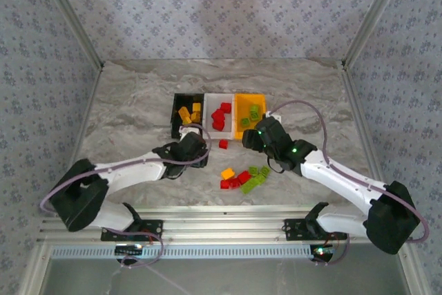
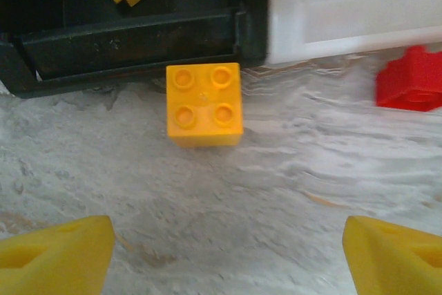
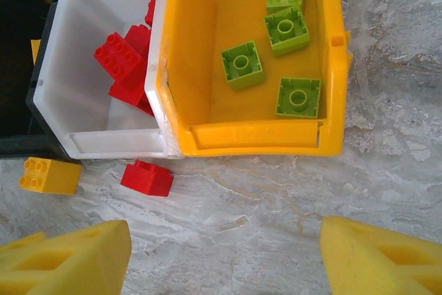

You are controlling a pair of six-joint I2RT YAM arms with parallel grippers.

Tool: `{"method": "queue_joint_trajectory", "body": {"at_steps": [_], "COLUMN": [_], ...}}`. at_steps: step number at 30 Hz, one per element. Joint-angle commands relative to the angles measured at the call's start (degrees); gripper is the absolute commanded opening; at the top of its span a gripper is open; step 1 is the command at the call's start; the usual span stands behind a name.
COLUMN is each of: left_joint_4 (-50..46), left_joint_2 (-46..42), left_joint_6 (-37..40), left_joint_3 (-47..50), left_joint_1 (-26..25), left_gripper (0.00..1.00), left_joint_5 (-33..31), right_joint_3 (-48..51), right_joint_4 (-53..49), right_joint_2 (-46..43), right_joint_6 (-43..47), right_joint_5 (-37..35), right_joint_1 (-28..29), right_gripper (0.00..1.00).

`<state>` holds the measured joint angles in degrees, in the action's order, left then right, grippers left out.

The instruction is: Sort the legos into containers by color

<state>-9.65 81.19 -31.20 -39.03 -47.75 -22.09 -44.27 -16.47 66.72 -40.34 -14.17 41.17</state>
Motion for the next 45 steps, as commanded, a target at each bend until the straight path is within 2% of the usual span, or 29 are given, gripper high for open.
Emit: {"method": "queue_joint_trajectory", "body": {"at_steps": [1, 9, 18, 24, 28, 32, 35, 37, 41, 45], "left_joint_4": [6.67, 11.30, 12.57, 8.80, 3.43, -4.39, -8.79, -9.95, -11.08, -11.43], "left_joint_2": [3.50, 10.17, 10.44, 3.46, -5.47, -14.71, -16.76, -15.68, -7.69, 2.30], "left_joint_6": [2.30, 4.57, 3.81, -0.17, -4.44, -6.00, -3.69, -2.24, -0.53, 0.42], "left_joint_3": [-0.65, -3.05, -2.30, 1.10, 2.98, 0.09, -5.89, -9.78, -17.13, -24.34], "left_joint_1": [1.69, 4.14, 3.88, 0.06, -4.48, -4.52, -1.94, 1.76, 11.35, 16.92], "left_gripper": [0.79, 0.68, 0.40, 0.30, 0.28, 0.28, 0.28, 0.28, 0.26, 0.25], "left_joint_5": [-3.21, -3.83, -2.70, -3.53, -4.39, -5.04, -3.93, -0.94, 6.98, 11.55], "right_joint_3": [-0.17, 0.12, 0.50, 0.92, 1.23, 1.76, 1.96, 2.01, 2.33, 2.04], "right_joint_4": [-1.44, -1.73, -1.85, -1.12, -0.52, -0.19, -0.21, -0.15, -0.31, -0.57], "right_joint_2": [-1.94, -3.00, -3.61, -3.53, -3.45, -3.44, -3.35, -3.32, -3.01, -2.41], "right_joint_6": [-1.06, -0.96, -0.88, -1.07, -1.26, -1.50, -1.76, -1.89, -2.18, -2.43], "right_joint_5": [-1.63, -1.65, -1.47, -1.43, -1.11, -0.94, -0.94, -0.86, -0.68, -0.50], "right_joint_1": [0.28, -0.21, -0.87, -1.12, -1.09, -0.91, -0.72, -0.69, -0.48, -0.43], "right_gripper": [0.74, 0.74, 0.74, 0.74, 0.74, 0.74, 0.74, 0.74, 0.74, 0.74]}}
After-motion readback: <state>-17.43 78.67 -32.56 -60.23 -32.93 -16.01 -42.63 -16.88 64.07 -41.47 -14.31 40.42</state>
